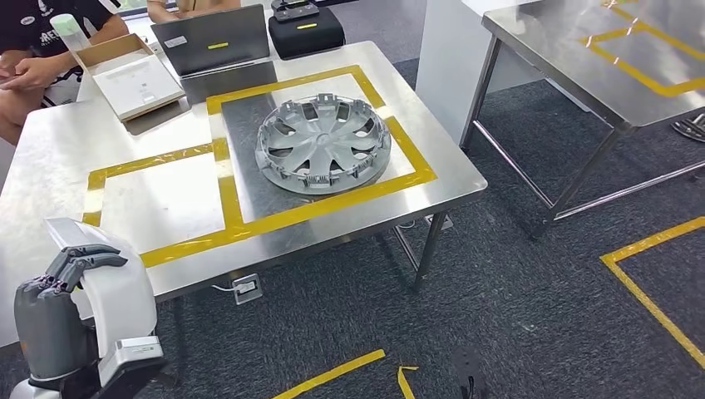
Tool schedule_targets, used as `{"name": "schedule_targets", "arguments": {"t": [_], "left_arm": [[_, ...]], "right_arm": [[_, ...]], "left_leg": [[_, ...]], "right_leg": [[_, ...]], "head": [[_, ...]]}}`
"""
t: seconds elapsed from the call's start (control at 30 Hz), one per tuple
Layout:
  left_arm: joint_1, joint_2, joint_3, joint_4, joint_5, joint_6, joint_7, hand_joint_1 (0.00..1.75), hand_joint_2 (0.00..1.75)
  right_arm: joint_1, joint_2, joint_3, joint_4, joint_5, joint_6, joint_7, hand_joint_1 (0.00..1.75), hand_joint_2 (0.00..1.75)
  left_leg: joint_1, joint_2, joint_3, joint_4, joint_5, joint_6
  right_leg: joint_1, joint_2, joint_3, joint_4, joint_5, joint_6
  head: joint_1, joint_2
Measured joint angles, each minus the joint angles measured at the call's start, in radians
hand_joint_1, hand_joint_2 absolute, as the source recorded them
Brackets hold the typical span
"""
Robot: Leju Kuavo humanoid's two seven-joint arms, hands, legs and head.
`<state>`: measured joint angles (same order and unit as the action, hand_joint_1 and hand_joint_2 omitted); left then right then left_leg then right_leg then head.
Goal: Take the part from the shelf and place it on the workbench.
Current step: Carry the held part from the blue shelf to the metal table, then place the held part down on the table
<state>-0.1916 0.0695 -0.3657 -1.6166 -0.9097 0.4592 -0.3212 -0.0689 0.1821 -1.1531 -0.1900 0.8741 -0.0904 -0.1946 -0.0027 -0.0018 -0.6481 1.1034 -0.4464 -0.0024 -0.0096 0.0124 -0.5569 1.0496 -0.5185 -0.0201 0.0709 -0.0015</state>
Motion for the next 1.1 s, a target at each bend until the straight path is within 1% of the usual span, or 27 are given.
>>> {"name": "schedule_targets", "arguments": {"t": [0.03,0.1,0.17,0.2,0.23,0.3,0.33,0.37,0.4,0.47,0.5,0.53,0.57,0.67,0.7,0.73,0.77,0.8,0.83,0.87,0.9,0.93,0.97,1.0,1.03,1.07,1.1], "left_arm": [[-0.002,0.000,0.001,0.000,-0.003,0.000,0.000,1.75,1.75],[-0.004,0.000,0.002,-0.002,-0.011,-0.001,0.003,1.75,1.75],[-0.001,-0.002,0.004,-0.009,-0.021,-0.001,0.008,1.75,1.75],[0.000,-0.003,0.004,-0.013,-0.024,-0.002,0.010,1.75,1.75],[0.000,-0.005,0.004,-0.017,-0.028,-0.002,0.012,1.75,1.75],[0.003,-0.008,0.004,-0.020,-0.031,-0.003,0.014,1.75,1.75],[0.005,-0.009,0.004,-0.020,-0.032,-0.003,0.015,1.75,1.75],[0.008,-0.009,0.005,-0.020,-0.033,-0.003,0.015,1.75,1.75],[0.011,-0.009,0.005,-0.020,-0.033,-0.003,0.015,1.75,1.75],[0.013,-0.009,0.006,-0.020,-0.033,-0.003,0.015,1.75,1.75],[0.013,-0.009,0.007,-0.021,-0.033,-0.002,0.015,1.75,1.75],[0.014,-0.008,0.009,-0.022,-0.033,-0.001,0.015,1.75,1.75],[0.014,-0.008,0.012,-0.023,-0.033,0.000,0.015,1.75,1.75],[0.015,-0.007,0.022,-0.031,-0.035,0.001,0.015,1.75,1.75],[0.014,-0.007,0.024,-0.034,-0.036,0.000,0.015,1.75,1.75],[0.013,-0.007,0.026,-0.036,-0.038,0.000,0.015,1.75,1.75],[0.013,-0.007,0.028,-0.037,-0.039,-0.001,0.015,1.75,1.75],[0.014,-0.007,0.030,-0.037,-0.041,-0.001,0.016,1.75,1.75],[0.016,-0.006,0.031,-0.036,-0.041,-0.001,0.016,1.75,1.75],[0.019,-0.005,0.032,-0.035,-0.042,-0.001,0.017,1.75,1.75],[0.020,-0.004,0.033,-0.034,-0.042,-0.001,0.017,1.75,1.75],[0.021,-0.003,0.034,-0.034,-0.042,-0.001,0.017,1.75,1.75],[0.022,-0.002,0.036,-0.033,-0.043,-0.001,0.016,1.75,1.75],[0.022,-0.001,0.037,-0.033,-0.044,-0.001,0.015,1.75,1.75],[0.023,0.000,0.038,-0.032,-0.045,-0.001,0.014,1.75,1.75],[0.023,0.000,0.039,-0.032,-0.047,-0.001,0.013,1.75,1.75],[0.024,0.000,0.039,-0.031,-0.049,-0.001,0.013,1.75,1.75]], "right_arm": [[-0.001,0.001,-0.002,0.000,-0.001,0.000,0.000,0.00,0.00],[-0.001,0.003,-0.004,0.000,-0.002,-0.002,0.000,0.00,0.00],[-0.002,0.003,-0.005,0.000,-0.001,-0.002,0.001,0.00,0.00],[-0.002,0.004,-0.005,0.000,0.000,-0.003,0.001,0.00,0.00],[-0.003,0.004,-0.005,0.000,0.001,-0.003,0.001,0.00,0.00],[-0.002,0.005,-0.006,0.000,0.002,-0.003,0.002,0.00,0.00],[-0.001,0.004,-0.006,0.000,0.002,-0.003,0.002,0.00,0.00],[0.001,0.004,-0.006,0.000,0.002,-0.003,0.002,0.00,0.00],[0.002,0.004,-0.006,0.000,0.003,-0.003,0.002,0.00,0.00],[0.002,0.003,-0.006,0.000,0.006,-0.002,0.002,0.00,0.00],[0.002,0.003,-0.007,0.000,0.009,0.000,0.002,0.00,0.00],[0.001,0.003,-0.007,0.000,0.012,0.001,0.002,0.00,0.00],[0.001,0.003,-0.007,0.000,0.014,0.002,0.001,0.00,0.00],[0.000,0.002,-0.007,0.000,0.017,0.004,-0.002,0.00,0.00],[-0.001,0.002,-0.007,0.000,0.017,0.004,-0.002,0.00,0.00],[-0.002,0.001,-0.007,0.000,0.017,0.004,-0.003,0.00,0.00],[-0.002,0.001,-0.007,0.000,0.017,0.004,-0.003,0.00,0.00],[-0.002,0.001,-0.007,0.000,0.017,0.004,-0.003,0.00,0.00],[-0.001,0.001,-0.007,0.000,0.017,0.003,-0.003,0.00,0.00],[-0.001,0.001,-0.007,0.000,0.017,0.003,-0.002,0.00,0.00],[0.000,0.001,-0.008,0.000,0.017,0.002,-0.001,0.00,0.00],[0.001,0.001,-0.008,0.000,0.016,0.001,-0.001,0.00,0.00],[0.000,0.001,-0.008,0.000,0.016,0.001,0.000,0.00,0.00],[0.000,0.002,-0.008,0.000,0.015,0.000,0.001,0.00,0.00],[-0.002,0.002,-0.008,0.000,0.014,0.000,0.003,0.00,0.00],[-0.003,0.002,-0.009,0.000,0.013,-0.001,0.004,0.00,0.00],[-0.004,0.003,-0.009,0.000,0.011,-0.001,0.006,0.00,0.00]], "left_leg": [[-0.004,0.000,0.018,-0.038,0.006,0.005],[-0.008,-0.001,0.029,-0.058,-0.004,0.007],[-0.002,-0.002,0.040,-0.073,-0.004,0.012],[0.002,-0.001,0.048,-0.082,-0.003,0.016],[0.006,0.000,0.057,-0.089,-0.004,0.020],[0.005,0.002,0.067,-0.090,-0.013,0.025],[0.006,0.003,0.071,-0.089,-0.019,0.026],[0.006,0.003,0.076,-0.088,-0.025,0.025],[0.007,0.002,0.083,-0.087,-0.032,0.022],[0.010,0.001,0.098,-0.081,-0.050,0.013],[0.009,0.000,0.103,-0.077,-0.060,0.007],[0.007,0.000,0.104,-0.073,-0.069,0.001],[0.005,0.000,0.105,-0.072,-0.075,-0.004],[0.005,0.000,0.115,-0.070,-0.087,-0.021],[0.006,0.001,0.108,-0.050,-0.096,-0.026],[0.007,0.001,0.088,-0.009,-0.112,-0.031],[0.007,0.001,0.054,0.052,-0.133,-0.034],[0.007,0.001,0.008,0.123,-0.154,-0.037],[0.007,0.001,-0.037,0.186,-0.165,-0.038],[0.007,0.001,-0.072,0.222,-0.158,-0.036],[0.007,0.001,-0.088,0.218,-0.127,-0.033],[0.006,0.001,-0.086,0.180,-0.081,-0.028],[0.004,0.000,-0.069,0.110,-0.024,-0.021],[0.001,-0.001,-0.047,0.048,0.017,-0.012],[-0.003,-0.002,-0.027,-0.001,0.039,-0.004],[-0.007,-0.003,-0.015,-0.032,0.045,0.002],[-0.010,-0.004,-0.009,-0.037,0.035,0.007]], "right_leg": [[0.000,0.000,0.002,-0.001,-0.003,0.005],[-0.001,0.000,0.003,-0.005,-0.007,0.016],[-0.001,-0.003,0.004,-0.001,-0.013,0.028],[0.000,-0.004,-0.006,0.021,-0.025,0.034],[0.001,-0.006,-0.027,0.065,-0.044,0.038],[-0.001,-0.007,-0.103,0.195,-0.091,0.044],[-0.002,-0.007,-0.140,0.249,-0.102,0.047],[-0.004,-0.007,-0.165,0.275,-0.096,0.050],[-0.006,-0.007,-0.168,0.257,-0.065,0.053],[-0.012,-0.011,-0.124,0.132,0.022,0.058],[-0.013,-0.012,-0.096,0.066,0.050,0.059],[-0.014,-0.013,-0.077,0.024,0.059,0.055],[-0.013,-0.013,-0.068,0.007,0.055,0.048],[-0.011,-0.010,-0.055,0.004,0.041,0.020],[-0.012,-0.010,-0.048,0.002,0.037,0.012],[-0.014,-0.010,-0.038,0.000,0.031,0.006],[-0.014,-0.011,-0.030,-0.001,0.024,0.000],[-0.013,-0.010,-0.021,-0.001,0.016,-0.003],[-0.012,-0.010,-0.012,-0.001,0.008,-0.005],[-0.011,-0.009,-0.001,-0.001,-0.002,-0.005],[-0.010,-0.007,0.012,-0.001,-0.011,-0.005],[-0.009,-0.005,0.027,-0.001,-0.020,-0.004],[-0.008,-0.004,0.042,-0.001,-0.030,-0.002],[-0.006,-0.002,0.053,-0.002,-0.040,0.002],[-0.006,-0.001,0.060,-0.003,-0.048,0.007],[-0.006,0.000,0.063,-0.005,-0.054,0.013],[-0.006,0.000,0.063,-0.009,-0.057,0.020]], "head": [[0.000,0.000],[0.001,0.000],[0.002,0.000],[0.003,0.000],[0.004,0.000],[0.005,0.000],[0.006,0.000],[0.007,0.000],[0.007,0.000],[0.008,0.000],[0.008,0.000],[0.007,0.000],[0.006,0.000],[0.004,0.000],[0.003,0.000],[0.001,0.000],[-0.001,0.000],[-0.002,0.000],[-0.002,0.000],[-0.002,0.000],[-0.002,0.000],[-0.002,0.000],[-0.002,0.000],[-0.003,0.000],[-0.005,0.000],[-0.006,0.000],[-0.007,0.000]]}}
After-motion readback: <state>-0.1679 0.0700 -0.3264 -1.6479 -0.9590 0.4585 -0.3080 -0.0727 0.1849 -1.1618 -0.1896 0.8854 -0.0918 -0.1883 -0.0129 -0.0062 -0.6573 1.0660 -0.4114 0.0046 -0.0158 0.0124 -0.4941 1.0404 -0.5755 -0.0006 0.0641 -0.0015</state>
